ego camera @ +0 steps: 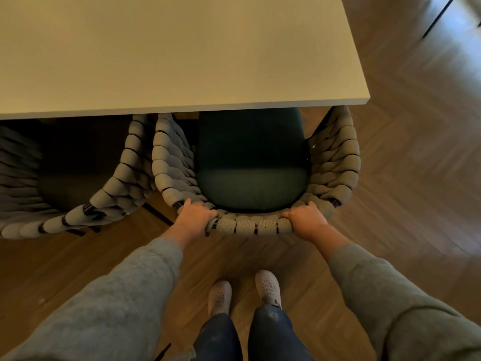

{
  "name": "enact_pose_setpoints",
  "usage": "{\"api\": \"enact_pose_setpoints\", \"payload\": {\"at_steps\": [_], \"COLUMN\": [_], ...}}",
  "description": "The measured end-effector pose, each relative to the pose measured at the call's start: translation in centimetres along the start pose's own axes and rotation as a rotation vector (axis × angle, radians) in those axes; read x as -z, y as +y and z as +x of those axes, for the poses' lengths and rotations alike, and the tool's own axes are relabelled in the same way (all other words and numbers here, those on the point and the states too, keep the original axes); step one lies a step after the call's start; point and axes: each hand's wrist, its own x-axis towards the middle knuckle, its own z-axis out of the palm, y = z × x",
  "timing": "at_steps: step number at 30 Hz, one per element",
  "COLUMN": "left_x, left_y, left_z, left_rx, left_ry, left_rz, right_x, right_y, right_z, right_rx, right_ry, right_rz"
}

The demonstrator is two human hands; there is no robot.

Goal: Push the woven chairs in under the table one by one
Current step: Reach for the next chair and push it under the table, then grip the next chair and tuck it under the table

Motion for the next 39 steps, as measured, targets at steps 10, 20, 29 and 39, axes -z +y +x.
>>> {"api": "enact_pose_setpoints", "payload": {"at_steps": [10,20,29,39], "left_x": [0.1,-0.6,-3.5,-11.7], "left_y": [-0.3,-0.6,-2.5,-20.0], "left_z": [0.3,-0.3,-4.8,-17.4], "left_rx": [0.027,0.048,0.128,0.436], "left_ry": [-0.024,-0.006,0.190,0.189], "left_rz": [0.038,0.025,-0.159,-0.261], "right_x": [-0.6,-0.5,5.6,12.7], "right_y": [-0.4,-1.3,-8.1,-31.4], "right_z": [0.7,1.2,4.0,8.9], "right_rx": [-0.002,-0.018,0.072,0.209], "right_ry": [-0.047,-0.096,-0.389,0.153], "right_rz": [0.012,0.020,0.258,0.259]}}
